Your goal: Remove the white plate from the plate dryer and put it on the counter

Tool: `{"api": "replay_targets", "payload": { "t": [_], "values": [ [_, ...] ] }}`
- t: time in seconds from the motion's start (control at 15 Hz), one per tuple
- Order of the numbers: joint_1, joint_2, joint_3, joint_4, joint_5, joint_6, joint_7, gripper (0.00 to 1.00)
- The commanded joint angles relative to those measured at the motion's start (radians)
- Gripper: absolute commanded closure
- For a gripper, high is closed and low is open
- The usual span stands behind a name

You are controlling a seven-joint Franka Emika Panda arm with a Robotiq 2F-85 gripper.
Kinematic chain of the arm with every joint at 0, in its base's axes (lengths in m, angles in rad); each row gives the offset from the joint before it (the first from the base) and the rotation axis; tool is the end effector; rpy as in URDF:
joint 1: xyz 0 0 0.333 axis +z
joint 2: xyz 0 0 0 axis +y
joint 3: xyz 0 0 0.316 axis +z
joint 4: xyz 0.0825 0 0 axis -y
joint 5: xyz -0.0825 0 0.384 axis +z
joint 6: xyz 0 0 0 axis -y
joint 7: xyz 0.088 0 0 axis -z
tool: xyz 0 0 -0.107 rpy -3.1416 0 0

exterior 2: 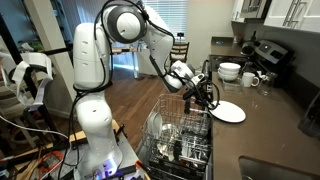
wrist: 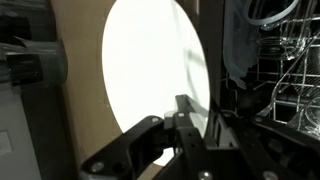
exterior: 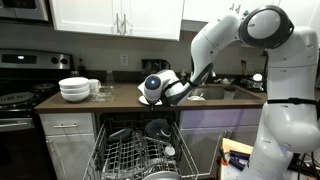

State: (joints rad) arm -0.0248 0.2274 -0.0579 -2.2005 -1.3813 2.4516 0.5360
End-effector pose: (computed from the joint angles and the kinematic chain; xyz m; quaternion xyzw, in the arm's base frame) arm 0.5541 -0.0460 0.2814 0.8795 0.2302 0.0998 0.4043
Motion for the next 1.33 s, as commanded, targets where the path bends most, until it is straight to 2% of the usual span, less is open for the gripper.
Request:
{"api": "replay_targets", "payload": {
  "t": [0.0,0.07,0.13,0.2,0.33,0.47,0.53,0.6,0.67,0.8,0.87,0.93,1.0,1.07,1.2,1.27],
  "values": [
    [-0.016,0.019,0.008,0.011,0.041,0.018,-0.049,0.74],
    [-0.016,0.019,0.010,0.009,0.050,0.018,-0.056,0.72],
    [-0.014,0.014,0.011,0.006,0.058,0.017,-0.064,0.63],
    [-0.013,0.010,0.012,0.003,0.066,0.016,-0.074,0.60],
    [-0.009,0.001,0.016,-0.003,0.087,0.011,-0.093,0.41],
    [-0.001,-0.007,0.018,-0.006,0.085,-0.001,-0.099,0.44],
    [0.002,-0.009,0.019,-0.006,0.079,-0.010,-0.098,0.63],
    [0.003,-0.010,0.019,-0.006,0.072,-0.015,-0.095,0.66],
    [0.005,-0.012,0.019,-0.006,0.066,-0.021,-0.094,0.60],
    [0.009,-0.016,0.020,-0.007,0.061,-0.040,-0.091,0.62],
    [0.011,-0.017,0.020,-0.007,0.061,-0.051,-0.090,0.55],
    [0.013,-0.020,0.022,-0.010,0.064,-0.065,-0.093,0.56],
    [0.014,-0.022,0.024,-0.012,0.066,-0.074,-0.095,0.51],
    [0.018,-0.028,0.027,-0.014,0.069,-0.091,-0.096,0.41],
    [0.028,-0.034,0.030,-0.015,0.060,-0.131,-0.089,0.40],
    [0.032,-0.036,0.033,-0.015,0.056,-0.149,-0.087,0.46]
  ]
}}
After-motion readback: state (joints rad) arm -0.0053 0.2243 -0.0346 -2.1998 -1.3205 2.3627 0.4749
